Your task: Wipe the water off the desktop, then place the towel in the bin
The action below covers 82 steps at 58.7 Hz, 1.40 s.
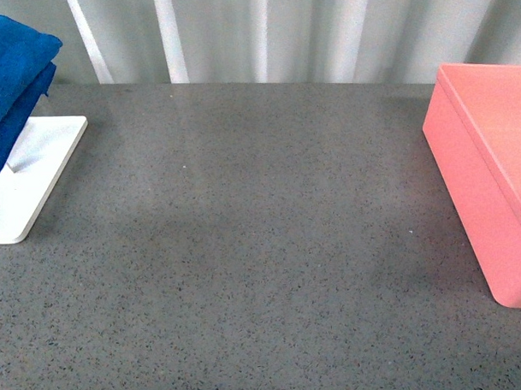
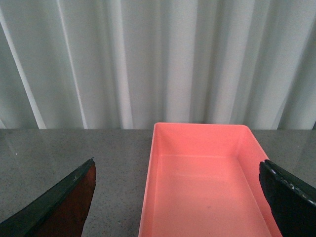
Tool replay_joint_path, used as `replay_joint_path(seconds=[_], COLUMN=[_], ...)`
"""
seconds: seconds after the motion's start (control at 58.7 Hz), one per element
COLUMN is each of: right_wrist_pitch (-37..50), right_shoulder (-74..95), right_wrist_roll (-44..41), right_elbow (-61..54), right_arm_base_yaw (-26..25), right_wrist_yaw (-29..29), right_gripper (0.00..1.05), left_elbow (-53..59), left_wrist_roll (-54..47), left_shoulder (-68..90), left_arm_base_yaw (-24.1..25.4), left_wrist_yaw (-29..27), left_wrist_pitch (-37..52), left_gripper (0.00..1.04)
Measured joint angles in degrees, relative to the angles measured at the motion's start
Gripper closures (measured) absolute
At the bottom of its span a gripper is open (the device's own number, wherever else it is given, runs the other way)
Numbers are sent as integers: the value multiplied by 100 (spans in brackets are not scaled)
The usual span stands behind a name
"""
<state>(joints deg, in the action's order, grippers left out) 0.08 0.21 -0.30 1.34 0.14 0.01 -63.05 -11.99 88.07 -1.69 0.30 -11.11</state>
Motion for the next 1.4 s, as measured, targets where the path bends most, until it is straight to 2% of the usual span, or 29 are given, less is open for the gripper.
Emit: replay_joint_path(seconds=[0.17, 0.392, 0.597, 0.665, 0.92, 1.278, 1.398], right_wrist_pitch=[0, 0, 0, 0, 0, 0, 0], right_shoulder=[0, 0, 0, 0, 0, 0, 0], right_wrist_roll=[0, 0, 0, 0, 0, 0, 0], right_elbow=[0, 0, 0, 0, 0, 0, 0], right_arm_base_yaw=[0, 0, 0, 0, 0, 0, 0], right_wrist_yaw=[0, 0, 0, 0, 0, 2, 0], right_gripper=[7, 7, 7, 7, 7, 7, 7], left_elbow=[-1248, -2124, -2981, -3370, -3436, -3119, -3099], left_wrist_roll=[-535, -791, -590, -514, -538, -533, -531], left_shoulder=[1268, 2354, 3042, 3274, 3484, 3510, 3526], left_arm_base_yaw=[37, 328, 645, 798, 1008, 1064, 1062], left_wrist_yaw=[-142, -214, -621, -916, -1161, -1036, -1047], left_wrist_pitch=[-739, -1189, -1307, -1296, -1099, -1080, -1069], left_gripper=[7, 7, 7, 7, 7, 7, 23])
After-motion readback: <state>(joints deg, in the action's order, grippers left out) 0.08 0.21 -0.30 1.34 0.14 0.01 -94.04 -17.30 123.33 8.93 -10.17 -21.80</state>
